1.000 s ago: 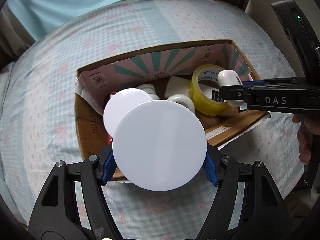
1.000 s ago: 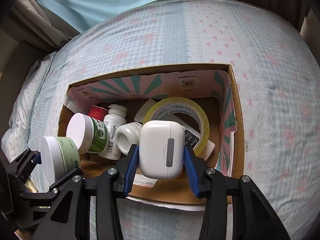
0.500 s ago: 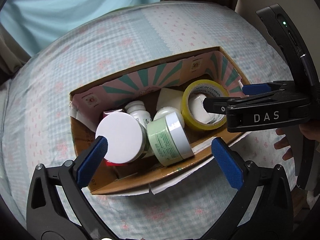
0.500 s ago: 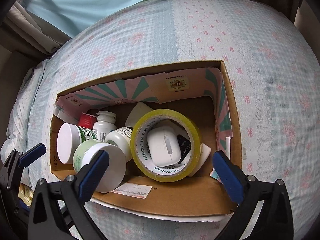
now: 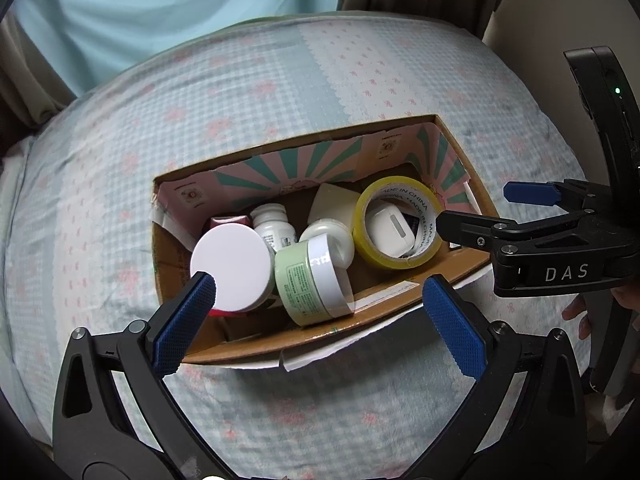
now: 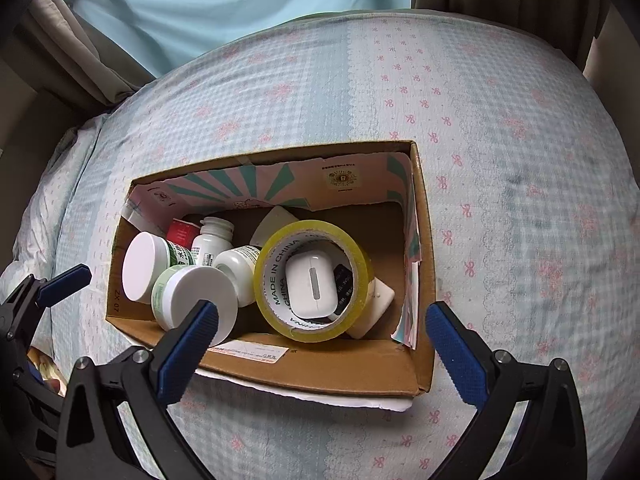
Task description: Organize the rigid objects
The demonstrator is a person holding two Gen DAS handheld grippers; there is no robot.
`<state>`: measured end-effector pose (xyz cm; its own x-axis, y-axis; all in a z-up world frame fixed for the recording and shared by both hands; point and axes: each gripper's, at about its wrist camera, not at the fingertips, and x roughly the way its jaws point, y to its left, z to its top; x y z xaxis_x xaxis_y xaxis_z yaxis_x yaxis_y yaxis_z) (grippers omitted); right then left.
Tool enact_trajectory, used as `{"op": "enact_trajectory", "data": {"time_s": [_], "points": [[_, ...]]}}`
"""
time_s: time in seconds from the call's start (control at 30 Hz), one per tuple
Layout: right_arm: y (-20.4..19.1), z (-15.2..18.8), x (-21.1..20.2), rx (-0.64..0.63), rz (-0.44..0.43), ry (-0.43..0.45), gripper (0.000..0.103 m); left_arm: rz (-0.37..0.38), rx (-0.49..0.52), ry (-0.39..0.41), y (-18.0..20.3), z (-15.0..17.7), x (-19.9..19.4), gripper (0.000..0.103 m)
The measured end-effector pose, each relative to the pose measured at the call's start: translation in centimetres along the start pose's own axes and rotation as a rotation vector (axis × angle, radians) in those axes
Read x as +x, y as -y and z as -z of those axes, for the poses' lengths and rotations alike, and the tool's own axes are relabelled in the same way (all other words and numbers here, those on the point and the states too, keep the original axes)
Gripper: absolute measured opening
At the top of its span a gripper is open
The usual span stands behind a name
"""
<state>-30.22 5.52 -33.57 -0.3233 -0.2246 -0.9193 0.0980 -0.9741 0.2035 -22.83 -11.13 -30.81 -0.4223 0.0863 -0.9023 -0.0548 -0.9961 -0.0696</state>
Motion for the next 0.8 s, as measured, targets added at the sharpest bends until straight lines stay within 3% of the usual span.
{"op": "enact_trajectory", "data": {"time_s": [0.13,0.27,0.57,0.8], "points": [[0.4,0.0,-3.1,-0.005,-0.005,0.018,0.103,-0.01,-0.026,0.017,0.9,-0.7,-3.0,0.103],[0.5,-0.3,-8.6,-0.012,0.032,0.058,0.103,-0.008,-0.085,0.06,1.4,-2.2,-8.5,0.103],[-0.3,-0.7,-26.7,-0.062,0.17,0.27,0.103,-0.043,-0.217,0.294,2.9,-5.0,-25.5,0.103],[-0.4,1.1,-35.8,-0.024,0.212,0.429,0.103,-0.07,-0.185,0.424,5.6,-4.0,-31.4,0.103]]}}
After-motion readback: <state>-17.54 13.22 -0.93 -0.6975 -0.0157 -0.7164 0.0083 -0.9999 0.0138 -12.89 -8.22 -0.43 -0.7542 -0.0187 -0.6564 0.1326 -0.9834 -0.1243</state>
